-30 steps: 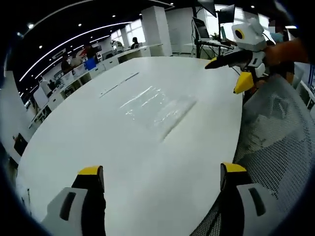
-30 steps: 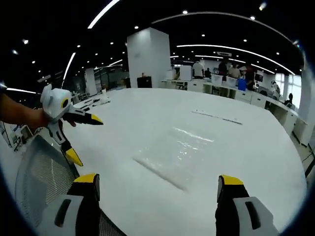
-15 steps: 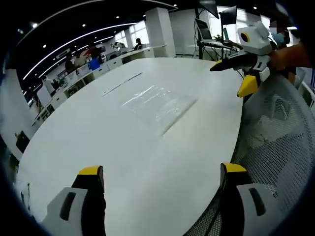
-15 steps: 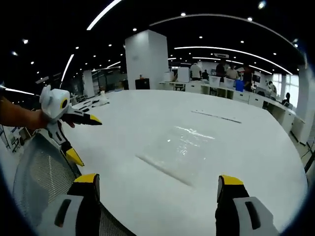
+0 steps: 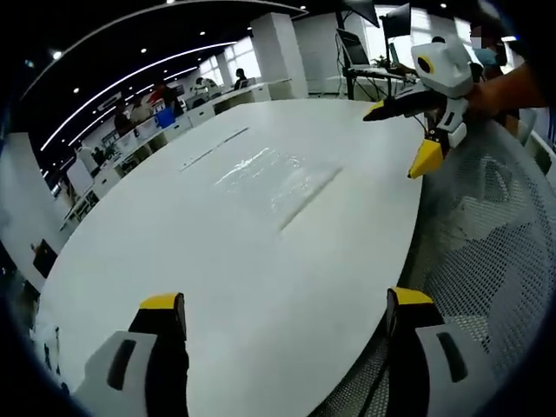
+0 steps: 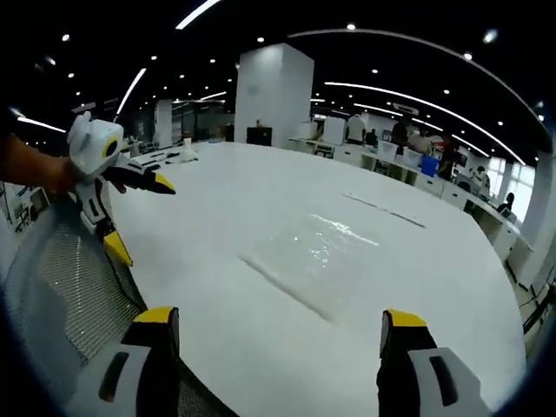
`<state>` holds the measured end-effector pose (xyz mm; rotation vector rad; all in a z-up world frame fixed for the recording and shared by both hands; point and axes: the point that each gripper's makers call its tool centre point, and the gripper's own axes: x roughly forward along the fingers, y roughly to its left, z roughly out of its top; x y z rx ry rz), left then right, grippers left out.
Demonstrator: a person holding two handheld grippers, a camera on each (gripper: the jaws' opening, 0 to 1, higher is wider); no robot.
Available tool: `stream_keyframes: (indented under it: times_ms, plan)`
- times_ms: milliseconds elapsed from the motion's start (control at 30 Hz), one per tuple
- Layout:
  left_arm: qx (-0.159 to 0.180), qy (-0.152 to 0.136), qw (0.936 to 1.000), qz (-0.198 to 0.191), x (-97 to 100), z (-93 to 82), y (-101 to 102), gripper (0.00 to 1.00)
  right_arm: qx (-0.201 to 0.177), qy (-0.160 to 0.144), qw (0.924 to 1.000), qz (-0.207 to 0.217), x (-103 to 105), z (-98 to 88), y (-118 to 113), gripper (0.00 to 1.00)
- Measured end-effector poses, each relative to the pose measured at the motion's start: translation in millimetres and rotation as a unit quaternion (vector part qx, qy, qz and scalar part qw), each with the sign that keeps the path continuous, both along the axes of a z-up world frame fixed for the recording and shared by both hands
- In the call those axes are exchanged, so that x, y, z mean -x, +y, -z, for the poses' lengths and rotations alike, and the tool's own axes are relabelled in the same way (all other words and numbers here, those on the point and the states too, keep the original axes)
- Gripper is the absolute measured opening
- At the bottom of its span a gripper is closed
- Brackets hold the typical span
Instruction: Open the resealable bag by pulling the two sides of the seal apart until the entire bag opening is separated and visibly accessible.
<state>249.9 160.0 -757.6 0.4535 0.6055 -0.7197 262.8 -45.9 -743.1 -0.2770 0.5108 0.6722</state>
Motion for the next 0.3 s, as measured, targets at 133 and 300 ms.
stream_keyframes:
  times_ms: [133, 300]
  plan:
    - [0.005, -0.003, 0.9999, -0.011, 5.0, 3.9, 1.5, 0.91, -0.001, -0.003, 1.0, 0.009, -1.8, 0.0, -3.1, 0.94]
    - [0.01, -0.008, 0.9997, -0.021, 5.4, 5.6, 2.1, 0.9, 0.007, -0.005, 0.9999, 0.006, -1.0, 2.2, -2.5, 0.94]
